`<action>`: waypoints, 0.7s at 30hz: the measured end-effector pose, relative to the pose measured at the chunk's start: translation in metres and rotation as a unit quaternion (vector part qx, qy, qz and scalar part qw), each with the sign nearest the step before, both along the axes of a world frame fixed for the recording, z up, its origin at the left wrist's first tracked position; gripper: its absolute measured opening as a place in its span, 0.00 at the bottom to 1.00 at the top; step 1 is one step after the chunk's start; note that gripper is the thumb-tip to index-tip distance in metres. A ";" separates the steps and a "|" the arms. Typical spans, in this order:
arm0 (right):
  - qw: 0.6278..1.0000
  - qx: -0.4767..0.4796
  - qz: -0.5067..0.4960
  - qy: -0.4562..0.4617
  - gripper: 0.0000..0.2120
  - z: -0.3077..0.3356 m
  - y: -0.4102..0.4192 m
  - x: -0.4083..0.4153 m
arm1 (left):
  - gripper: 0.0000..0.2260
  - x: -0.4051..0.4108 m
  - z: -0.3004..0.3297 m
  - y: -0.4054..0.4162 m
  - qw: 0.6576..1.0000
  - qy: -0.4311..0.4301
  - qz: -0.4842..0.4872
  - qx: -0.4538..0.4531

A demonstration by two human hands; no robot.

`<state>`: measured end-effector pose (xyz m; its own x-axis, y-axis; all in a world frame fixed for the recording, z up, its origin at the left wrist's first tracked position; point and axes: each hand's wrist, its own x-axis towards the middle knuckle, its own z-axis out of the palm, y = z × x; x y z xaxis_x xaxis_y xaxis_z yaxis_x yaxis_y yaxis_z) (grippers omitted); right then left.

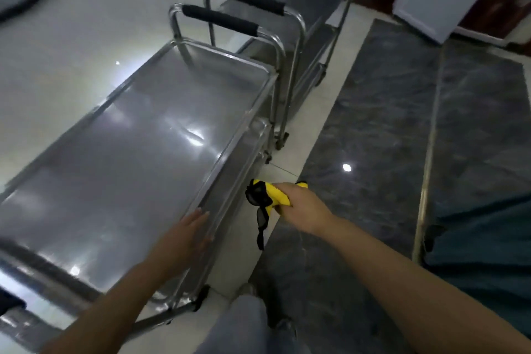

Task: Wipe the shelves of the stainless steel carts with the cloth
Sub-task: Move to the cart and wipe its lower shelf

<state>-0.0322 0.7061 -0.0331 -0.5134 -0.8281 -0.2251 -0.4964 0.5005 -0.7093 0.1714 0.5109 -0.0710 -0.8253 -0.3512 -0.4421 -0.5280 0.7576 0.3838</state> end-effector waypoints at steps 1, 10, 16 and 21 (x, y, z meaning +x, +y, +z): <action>1.000 0.003 0.012 0.001 0.16 -0.002 -0.008 -0.009 | 0.29 0.000 -0.003 0.001 1.000 -0.006 0.006 0.001; 0.992 0.032 0.119 0.010 0.17 -0.013 -0.066 -0.083 | 0.30 -0.035 -0.032 0.003 0.995 -0.089 0.038 -0.037; 0.977 0.043 0.210 0.012 0.17 -0.020 -0.100 -0.141 | 0.30 -0.067 -0.044 0.014 0.989 -0.090 0.105 -0.055; 0.938 0.035 0.344 0.028 0.13 -0.025 -0.129 -0.193 | 0.30 -0.092 -0.042 0.038 0.961 -0.080 0.258 -0.050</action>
